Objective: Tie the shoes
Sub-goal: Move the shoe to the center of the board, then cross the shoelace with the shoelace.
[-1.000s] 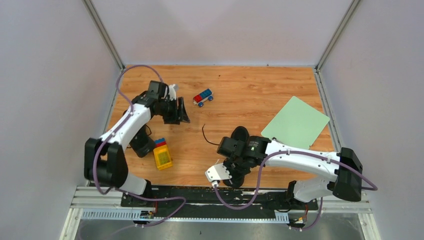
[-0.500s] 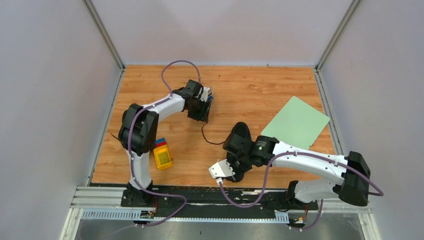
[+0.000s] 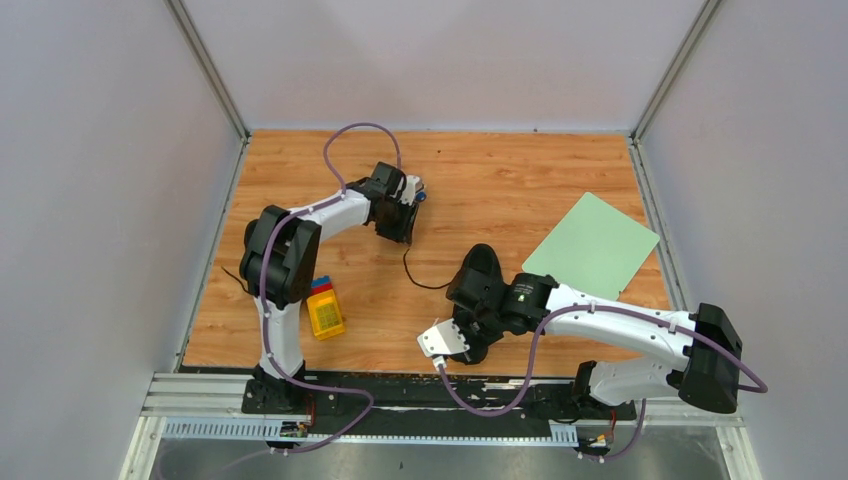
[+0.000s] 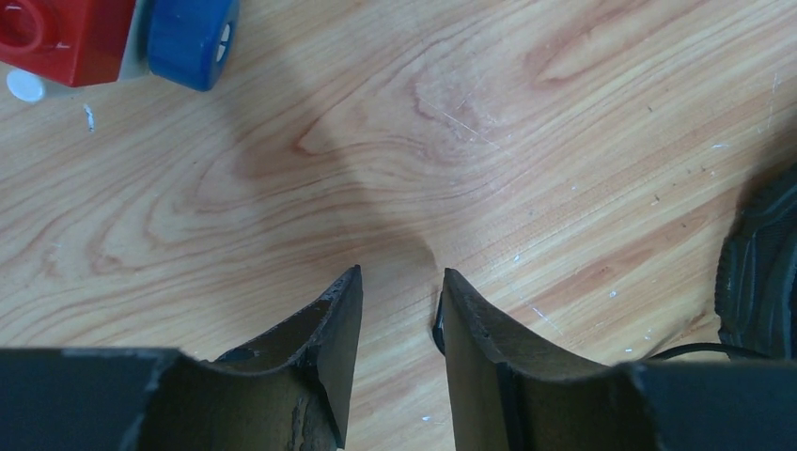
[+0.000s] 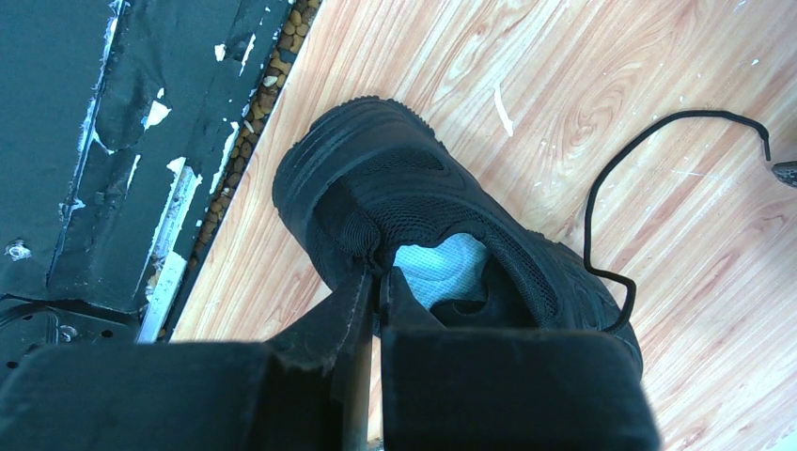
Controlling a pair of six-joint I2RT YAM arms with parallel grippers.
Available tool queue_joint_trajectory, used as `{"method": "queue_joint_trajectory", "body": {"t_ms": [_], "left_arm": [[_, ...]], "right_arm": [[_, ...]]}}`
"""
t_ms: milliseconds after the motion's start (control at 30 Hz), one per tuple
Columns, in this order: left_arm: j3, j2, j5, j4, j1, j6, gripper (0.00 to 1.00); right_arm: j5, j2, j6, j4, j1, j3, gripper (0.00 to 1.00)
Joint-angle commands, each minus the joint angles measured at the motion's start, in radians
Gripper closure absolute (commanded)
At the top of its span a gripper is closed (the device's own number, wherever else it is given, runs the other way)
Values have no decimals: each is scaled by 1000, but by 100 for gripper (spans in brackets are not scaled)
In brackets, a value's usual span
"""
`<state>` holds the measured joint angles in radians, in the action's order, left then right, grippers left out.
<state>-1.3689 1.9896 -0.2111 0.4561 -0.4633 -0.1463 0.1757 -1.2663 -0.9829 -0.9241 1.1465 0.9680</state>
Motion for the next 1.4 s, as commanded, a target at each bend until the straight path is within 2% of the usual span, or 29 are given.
{"method": "queue_joint_trajectory", "body": {"t_ms": [0,267,400,733,833,967,1033,1167,1367], "left_arm": [[42,-33,-15,-13,-30,15,55],[77,-77,95,-4,-65,4,55],[80,-83,154,25,-67,-3,59],[99,-56,83,-13,-94,31,62],[78,-27,89,-2,-115,45,73],[49,-6,109,28,-116,43,96],[34,-19,110,45,-110,50,100],[-23,-102,81,126,-79,95,100],[20,-390,105,140,-56,144,100]], "right_arm": [[-27,-16,-25,23,-11,-18,99],[-33,-14,-18,22,-11,-15,98],[-32,-12,-17,22,-11,-15,98],[-44,-7,-17,35,-11,-34,99],[-46,-5,-16,38,-11,-43,99],[-52,-3,-16,40,-11,-41,99],[-58,-1,-13,49,-11,-34,99],[-85,-4,-12,95,-12,16,100],[-54,-62,-10,96,-10,171,100]]}}
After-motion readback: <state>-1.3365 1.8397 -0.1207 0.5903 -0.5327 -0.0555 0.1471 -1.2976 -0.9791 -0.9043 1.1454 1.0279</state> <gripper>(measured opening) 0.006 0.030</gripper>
